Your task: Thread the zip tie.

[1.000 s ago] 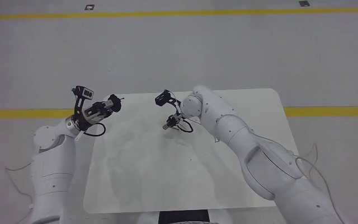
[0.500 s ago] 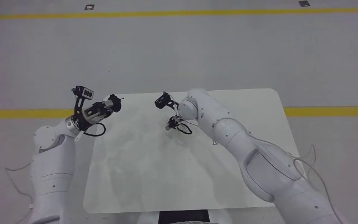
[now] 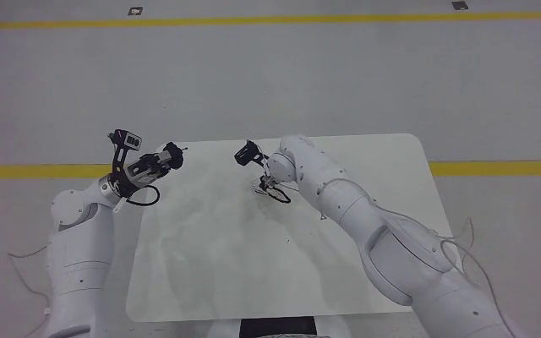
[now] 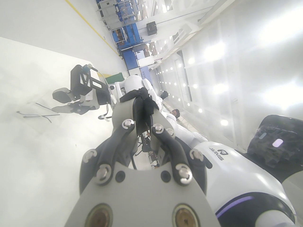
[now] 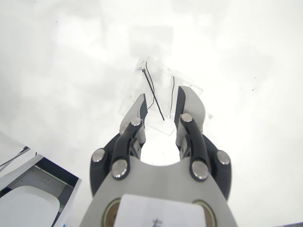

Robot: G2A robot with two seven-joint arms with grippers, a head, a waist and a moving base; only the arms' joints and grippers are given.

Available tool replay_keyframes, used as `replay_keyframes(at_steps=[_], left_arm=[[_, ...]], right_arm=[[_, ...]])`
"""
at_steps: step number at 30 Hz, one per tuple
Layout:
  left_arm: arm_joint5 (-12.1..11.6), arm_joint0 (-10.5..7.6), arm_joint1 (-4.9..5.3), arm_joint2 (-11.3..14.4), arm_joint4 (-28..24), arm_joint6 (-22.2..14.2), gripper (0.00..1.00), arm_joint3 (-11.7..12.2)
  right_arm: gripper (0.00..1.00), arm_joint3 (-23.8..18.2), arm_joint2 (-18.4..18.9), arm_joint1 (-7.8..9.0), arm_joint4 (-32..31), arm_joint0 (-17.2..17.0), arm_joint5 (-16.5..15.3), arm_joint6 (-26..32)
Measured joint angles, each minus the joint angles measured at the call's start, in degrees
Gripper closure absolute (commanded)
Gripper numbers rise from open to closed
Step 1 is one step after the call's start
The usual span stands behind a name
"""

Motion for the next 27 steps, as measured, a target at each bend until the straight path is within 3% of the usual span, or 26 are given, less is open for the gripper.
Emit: replay_keyframes(at_steps=[3,6,7,11,17,27], left_arm=[[0.0,0.00,0.00,0.0,0.0,0.0,1.00,0.0],[0.0,0.00,0.00,0.0,0.0,0.0,1.00,0.0],[0.0,0.00,0.00,0.0,0.0,0.0,1.00,0.0],[0.0,0.00,0.00,0.0,0.0,0.0,1.00,0.0],[0.0,0.00,0.00,0.0,0.0,0.0,1.00,0.0],[0.0,0.00,0.00,0.0,0.0,0.0,1.00,0.0]], right_arm=[[0.77,0.8,-0.4,-0.40,-0.8,-0.3,-0.1,-0.5],[0.83,1.7,-1.1,-0.95,-2.1,-0.8,0.4,-1.5],[0.91,2.0,-1.4,-1.15,-2.6,-0.9,0.7,-2.0],[0.99,3.4,-2.4,-2.15,-4.6,-1.5,2.2,-3.8],[0.93,5.9,-3.4,-3.75,-6.4,-1.6,3.4,-4.8],[0.93,10.8,-3.3,-6.06,-6.5,-0.4,3.6,-6.1]])
